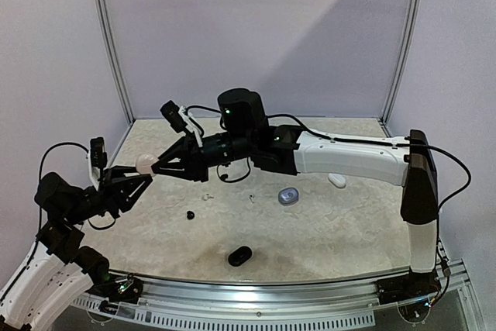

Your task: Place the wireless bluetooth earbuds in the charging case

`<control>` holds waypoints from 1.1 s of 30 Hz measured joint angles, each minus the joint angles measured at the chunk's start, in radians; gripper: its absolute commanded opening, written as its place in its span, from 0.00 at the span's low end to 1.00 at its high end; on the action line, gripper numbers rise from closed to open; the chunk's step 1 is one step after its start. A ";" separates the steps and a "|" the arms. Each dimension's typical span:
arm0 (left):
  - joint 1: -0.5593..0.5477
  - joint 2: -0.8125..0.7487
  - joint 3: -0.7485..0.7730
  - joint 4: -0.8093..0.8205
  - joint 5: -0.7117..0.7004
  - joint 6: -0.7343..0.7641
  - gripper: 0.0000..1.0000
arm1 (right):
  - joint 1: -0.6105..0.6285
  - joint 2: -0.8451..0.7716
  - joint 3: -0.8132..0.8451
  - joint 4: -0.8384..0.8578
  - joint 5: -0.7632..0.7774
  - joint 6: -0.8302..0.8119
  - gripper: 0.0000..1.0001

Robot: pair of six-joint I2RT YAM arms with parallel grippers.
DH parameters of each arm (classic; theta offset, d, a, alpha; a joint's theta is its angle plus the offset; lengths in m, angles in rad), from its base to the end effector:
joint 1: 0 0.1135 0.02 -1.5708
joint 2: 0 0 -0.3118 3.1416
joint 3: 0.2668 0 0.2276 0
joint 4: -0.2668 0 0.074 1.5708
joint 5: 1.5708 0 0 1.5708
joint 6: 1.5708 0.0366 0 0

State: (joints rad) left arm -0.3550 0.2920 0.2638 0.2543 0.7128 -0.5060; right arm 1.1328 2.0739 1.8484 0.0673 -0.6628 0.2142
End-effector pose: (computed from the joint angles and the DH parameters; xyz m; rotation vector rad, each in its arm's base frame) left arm 0.0307 -0.0369 0.2798 0.5343 1.4112 -1.1790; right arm 0.1914 0.4617 0.3799 -1.3322 1.4450 1.5107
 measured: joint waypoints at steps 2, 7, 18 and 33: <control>0.000 0.000 0.000 0.006 0.009 0.000 0.33 | 0.000 0.002 0.000 0.000 0.000 -0.005 0.00; 0.000 -0.001 -0.002 0.018 0.020 -0.001 0.18 | 0.000 0.009 0.000 0.001 -0.006 -0.011 0.00; 0.003 -0.013 -0.004 0.010 0.027 0.018 0.00 | 0.003 0.010 0.006 -0.009 -0.007 -0.027 0.53; 0.007 -0.077 -0.004 -0.116 0.096 0.235 0.00 | 0.014 0.053 0.157 -0.231 0.044 -0.127 0.52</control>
State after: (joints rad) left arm -0.3481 0.2153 0.2596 0.1383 0.8089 -0.2710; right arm 1.1473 2.1269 2.0056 -0.1635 -0.6189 0.0868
